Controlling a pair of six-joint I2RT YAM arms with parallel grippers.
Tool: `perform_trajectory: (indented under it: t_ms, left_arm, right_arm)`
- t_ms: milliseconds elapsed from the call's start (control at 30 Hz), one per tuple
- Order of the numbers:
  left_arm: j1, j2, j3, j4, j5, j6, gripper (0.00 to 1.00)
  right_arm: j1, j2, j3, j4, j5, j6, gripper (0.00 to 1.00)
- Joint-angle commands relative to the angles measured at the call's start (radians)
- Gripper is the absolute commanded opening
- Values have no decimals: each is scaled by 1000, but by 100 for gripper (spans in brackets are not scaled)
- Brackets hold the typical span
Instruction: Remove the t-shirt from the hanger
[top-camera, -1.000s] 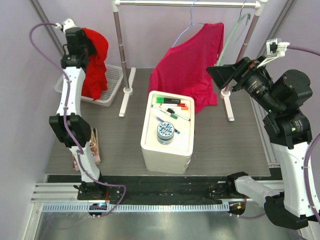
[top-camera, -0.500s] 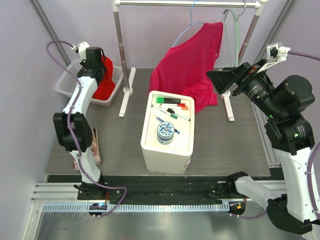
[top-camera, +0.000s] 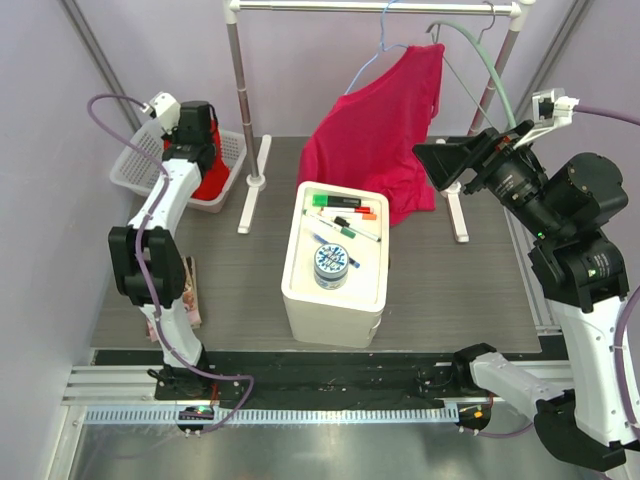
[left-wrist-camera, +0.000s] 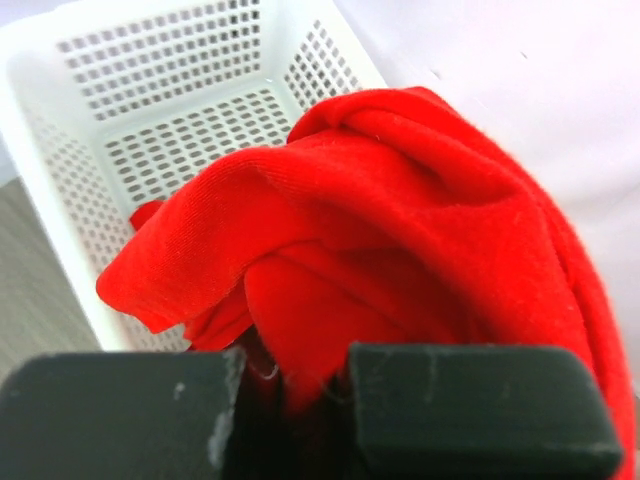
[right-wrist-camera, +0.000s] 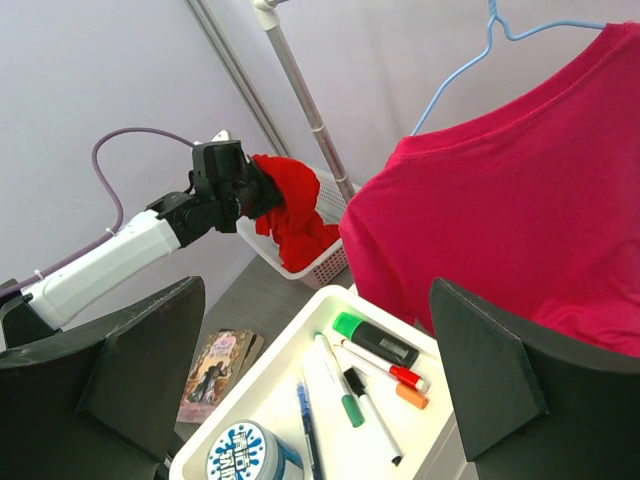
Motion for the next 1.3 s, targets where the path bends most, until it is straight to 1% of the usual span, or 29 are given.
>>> perform_trajectory:
  t_ms: [0,100,200,233,400,433,467,533,567,600,633,667,700,767,800,833,867,900,967,1067,1133,1267]
  left_arm:
    - [-74,-57,-11,83,-230,-25,0]
    - [-76,-42,-20,26,-260,-142,0]
    - [-70,-7,-18,1,-246,-191,0]
    - [-65,5,-14,-25,-227,-247,0]
    - [7,47,-20,-69,-128,-419,0]
    - [21,58,-24,-60,-64,-459,0]
    - [50,68,-17,-63,-42,-482,0]
    - [71,119,47,-100,17,-531,0]
    - [109,139,75,-149,42,-538,0]
    - [119,160,115,-193,54,-549,0]
    - [125,206,202,-245,57,-562,4]
    - [127,220,236,-329,39,-561,14]
    - [125,231,256,-333,33,-549,42]
    - [127,226,249,-307,42,-526,64]
    - [127,219,227,-293,50,-518,79]
    - [125,210,215,-283,56,-512,84]
    - [125,207,209,-278,74,-506,94]
    - [127,205,207,-296,82,-509,98]
    - [125,190,203,-324,91,-527,99]
    - [125,135,140,-326,105,-547,100]
    - [119,96,76,-294,105,-532,100]
    - [116,-78,-90,-188,134,-518,100]
  right_arm:
    - [11,-18,-4,29,17,-23,100]
    - [17,-25,-6,26,25,-29,100]
    - [26,-28,-7,22,36,-40,100]
    - [31,-30,-7,22,40,-43,100]
    - [51,-36,-2,11,68,-67,100]
    - [60,-36,-1,10,74,-69,100]
    - [63,-39,-1,10,79,-72,99]
    - [69,-39,-2,8,88,-78,100]
    - [72,-38,-1,10,91,-80,100]
    - [75,-38,-2,8,91,-81,100]
    - [77,-39,-2,8,94,-81,100]
    - [78,-39,-5,8,94,-83,100]
    - [80,-44,-4,10,97,-84,100]
    - [82,-41,-7,10,102,-89,100]
    - [83,-42,-9,10,105,-90,100]
    - [83,-42,-10,8,106,-92,100]
    - [83,-42,-10,10,105,-90,100]
    - [83,-41,-10,10,106,-90,100]
    - [83,-42,-10,8,110,-93,100]
    - [83,-38,-7,10,110,-93,100]
    - [83,-32,-9,10,110,-90,100]
    - [83,-18,-9,8,106,-75,100]
